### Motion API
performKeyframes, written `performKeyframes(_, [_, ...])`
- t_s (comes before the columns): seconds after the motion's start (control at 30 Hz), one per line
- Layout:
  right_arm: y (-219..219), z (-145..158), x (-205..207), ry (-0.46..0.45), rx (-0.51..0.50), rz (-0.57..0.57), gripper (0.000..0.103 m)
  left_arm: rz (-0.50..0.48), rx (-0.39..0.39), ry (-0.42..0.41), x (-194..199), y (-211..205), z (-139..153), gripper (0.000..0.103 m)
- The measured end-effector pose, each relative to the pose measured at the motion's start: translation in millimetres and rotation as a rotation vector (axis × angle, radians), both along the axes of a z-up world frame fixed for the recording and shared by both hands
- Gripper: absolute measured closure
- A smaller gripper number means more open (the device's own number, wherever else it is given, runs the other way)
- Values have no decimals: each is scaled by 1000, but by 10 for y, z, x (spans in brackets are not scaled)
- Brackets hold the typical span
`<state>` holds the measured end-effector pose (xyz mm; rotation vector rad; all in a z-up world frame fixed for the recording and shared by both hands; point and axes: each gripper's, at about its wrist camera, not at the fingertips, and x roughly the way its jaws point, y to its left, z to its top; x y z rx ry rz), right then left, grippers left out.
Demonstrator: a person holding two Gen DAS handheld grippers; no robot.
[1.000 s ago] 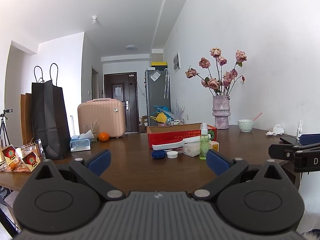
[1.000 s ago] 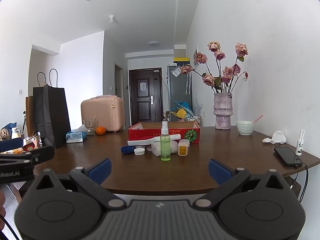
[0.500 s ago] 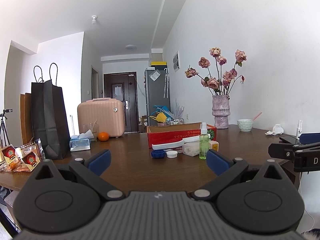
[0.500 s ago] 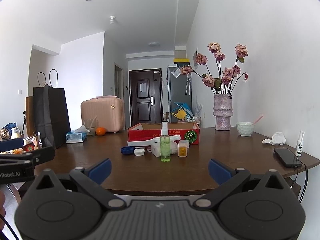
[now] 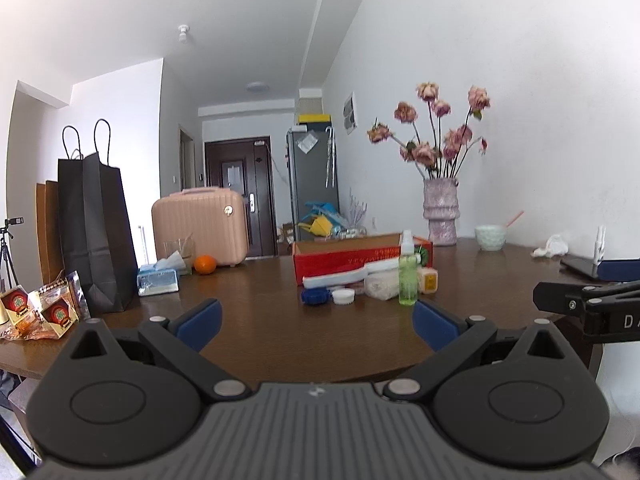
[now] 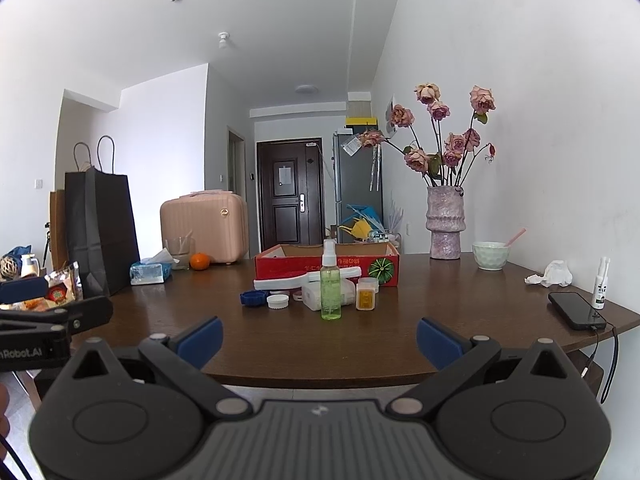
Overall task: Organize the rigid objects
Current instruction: 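Grasp the blue bottle cap with the left tool while the right tool grasps the green spray bottle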
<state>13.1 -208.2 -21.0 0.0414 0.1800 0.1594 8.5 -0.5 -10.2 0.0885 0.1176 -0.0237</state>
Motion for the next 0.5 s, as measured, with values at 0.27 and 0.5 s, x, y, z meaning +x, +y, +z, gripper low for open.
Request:
performKeyframes(0.27, [4, -131, 283, 33, -9, -10, 0, 5, 10, 48, 340, -47, -136, 0])
performKeyframes(0.5, [-121, -206, 808, 102, 33, -54, 0, 2, 2, 120, 882, -16, -224, 0])
